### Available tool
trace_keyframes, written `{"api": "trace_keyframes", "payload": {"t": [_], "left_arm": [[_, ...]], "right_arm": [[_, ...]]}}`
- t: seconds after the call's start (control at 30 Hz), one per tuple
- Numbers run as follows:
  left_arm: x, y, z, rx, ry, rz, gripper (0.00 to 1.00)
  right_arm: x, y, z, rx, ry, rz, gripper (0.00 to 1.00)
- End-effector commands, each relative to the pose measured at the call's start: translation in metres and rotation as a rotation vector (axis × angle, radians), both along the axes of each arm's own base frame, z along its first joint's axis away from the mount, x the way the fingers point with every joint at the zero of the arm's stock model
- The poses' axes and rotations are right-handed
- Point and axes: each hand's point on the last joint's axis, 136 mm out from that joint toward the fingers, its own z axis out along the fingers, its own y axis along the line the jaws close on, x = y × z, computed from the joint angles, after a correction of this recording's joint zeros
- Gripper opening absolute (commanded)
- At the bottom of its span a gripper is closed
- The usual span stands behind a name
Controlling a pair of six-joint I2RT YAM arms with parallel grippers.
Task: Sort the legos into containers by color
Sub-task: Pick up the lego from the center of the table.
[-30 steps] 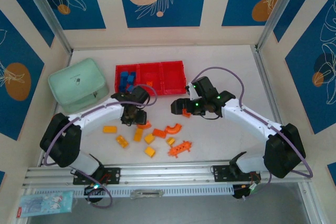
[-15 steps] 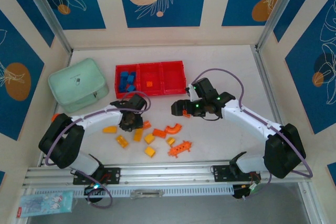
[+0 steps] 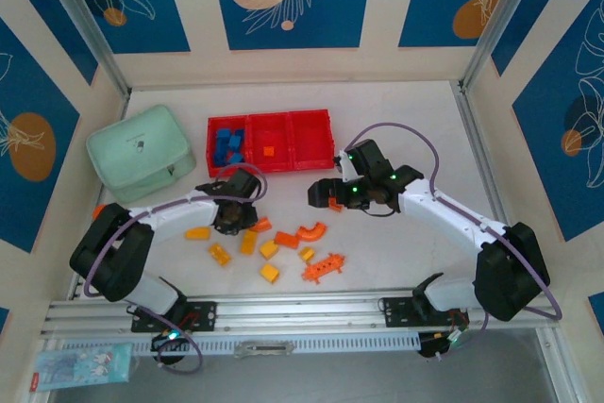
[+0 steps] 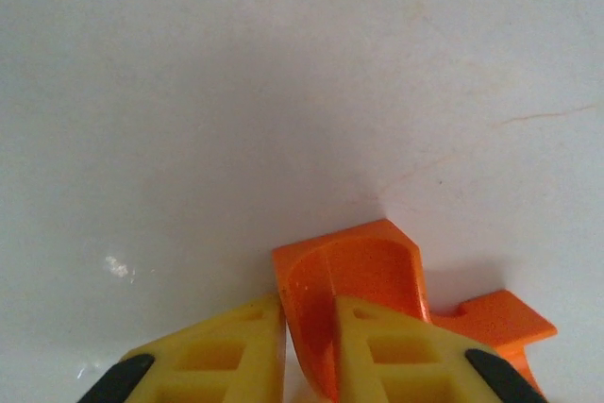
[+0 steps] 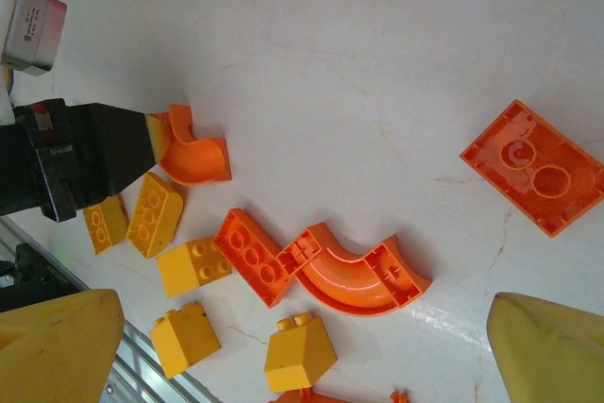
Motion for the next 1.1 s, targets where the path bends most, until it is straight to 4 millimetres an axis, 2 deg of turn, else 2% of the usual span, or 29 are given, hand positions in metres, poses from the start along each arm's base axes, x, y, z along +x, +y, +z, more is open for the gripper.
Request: {"api": "trace_keyframes", "payload": {"t": [0.0, 0.17, 0.37, 0.57, 0.77, 0.9, 1.07], "left_arm": [[-0.004, 0.007, -0.013, 0.004, 0.036, 0.033, 0.16], [0.0, 0.008, -0.011, 0.0, 0.02, 0.046, 0.08], [0.012, 0.003, 0.005, -0.031, -0.03, 0.057, 0.0], [0.025, -0.012, 0.037, -0.1, -0.096, 0.034, 0.0], [0.043, -0.016, 0.093, -0.12, -0.228, -0.01, 0.0], [0.073, -0.014, 0.135, -0.068, -0.331, -0.041, 0.0], [0.125, -0.018, 0.15, -0.018, -0.353, -0.086, 0.0]], "right_arm": [[-0.004, 0.0, -0.001, 0.01, 0.011, 0.017, 0.99], [-0.004, 0.0, 0.0, 0.01, 0.009, 0.017, 0.99], [-0.003, -0.003, 0.002, 0.004, 0.001, 0.013, 0.99], [0.001, -0.004, 0.005, 0.016, -0.006, 0.004, 0.99], [0.009, -0.002, 0.02, 0.032, -0.032, 0.005, 0.99], [0.019, 0.001, 0.032, 0.046, -0.065, -0.004, 0.99], [0.035, -0.007, 0.041, 0.073, -0.085, -0.066, 0.99]]}}
